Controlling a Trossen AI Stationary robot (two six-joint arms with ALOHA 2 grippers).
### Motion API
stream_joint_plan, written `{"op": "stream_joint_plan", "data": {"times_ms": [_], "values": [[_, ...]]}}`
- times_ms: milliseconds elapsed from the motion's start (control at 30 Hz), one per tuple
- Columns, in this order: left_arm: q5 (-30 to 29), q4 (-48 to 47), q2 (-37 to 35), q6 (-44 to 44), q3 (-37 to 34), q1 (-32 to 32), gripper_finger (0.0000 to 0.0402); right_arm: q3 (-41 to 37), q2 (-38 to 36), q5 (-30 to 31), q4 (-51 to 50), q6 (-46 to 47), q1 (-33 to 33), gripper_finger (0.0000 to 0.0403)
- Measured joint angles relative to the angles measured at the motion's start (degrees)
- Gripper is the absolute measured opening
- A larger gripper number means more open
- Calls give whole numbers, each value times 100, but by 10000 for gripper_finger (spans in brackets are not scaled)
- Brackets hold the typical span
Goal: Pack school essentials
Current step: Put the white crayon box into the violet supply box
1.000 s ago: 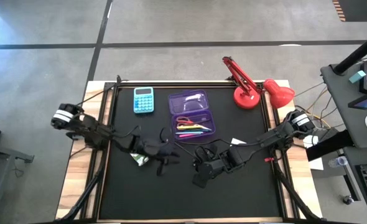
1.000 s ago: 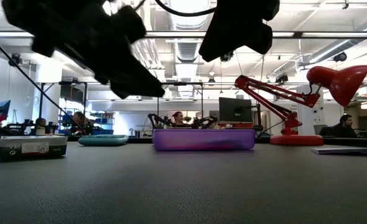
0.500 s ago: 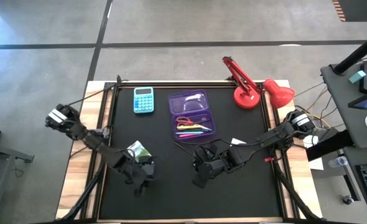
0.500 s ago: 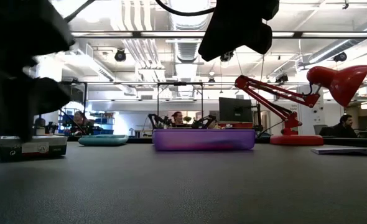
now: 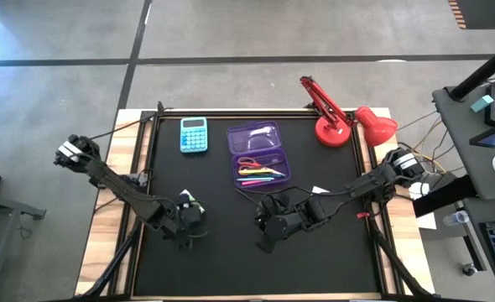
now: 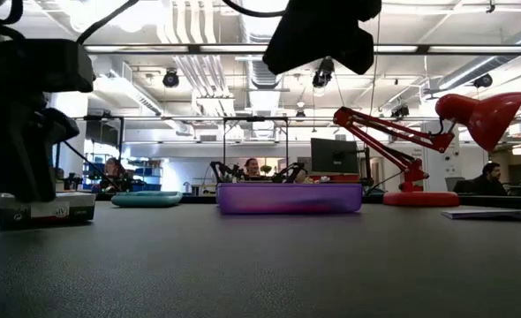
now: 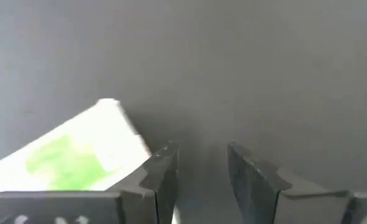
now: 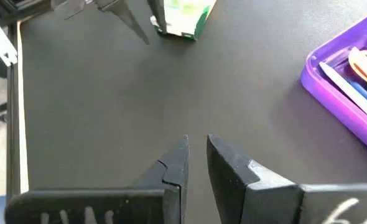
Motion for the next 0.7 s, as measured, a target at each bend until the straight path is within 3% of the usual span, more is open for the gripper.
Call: {"op": "stream_joint_plan", "data": {"times_ms": [133, 300, 500, 700], "values": [[-423, -519, -340, -105, 5, 1, 118, 0, 0, -2, 111, 18, 4, 50], [-1655, -1272, -572, -468, 3, 3, 118, 0, 0, -2, 112, -59, -30, 50], [-1627, -2214, -464, -1398, -20, 38, 118, 0, 0, 0, 120, -138, -33, 50], [-1537, -2149, -101, -1542, -83, 38, 118, 0, 0, -1, -3, -473, -31, 50]]}}
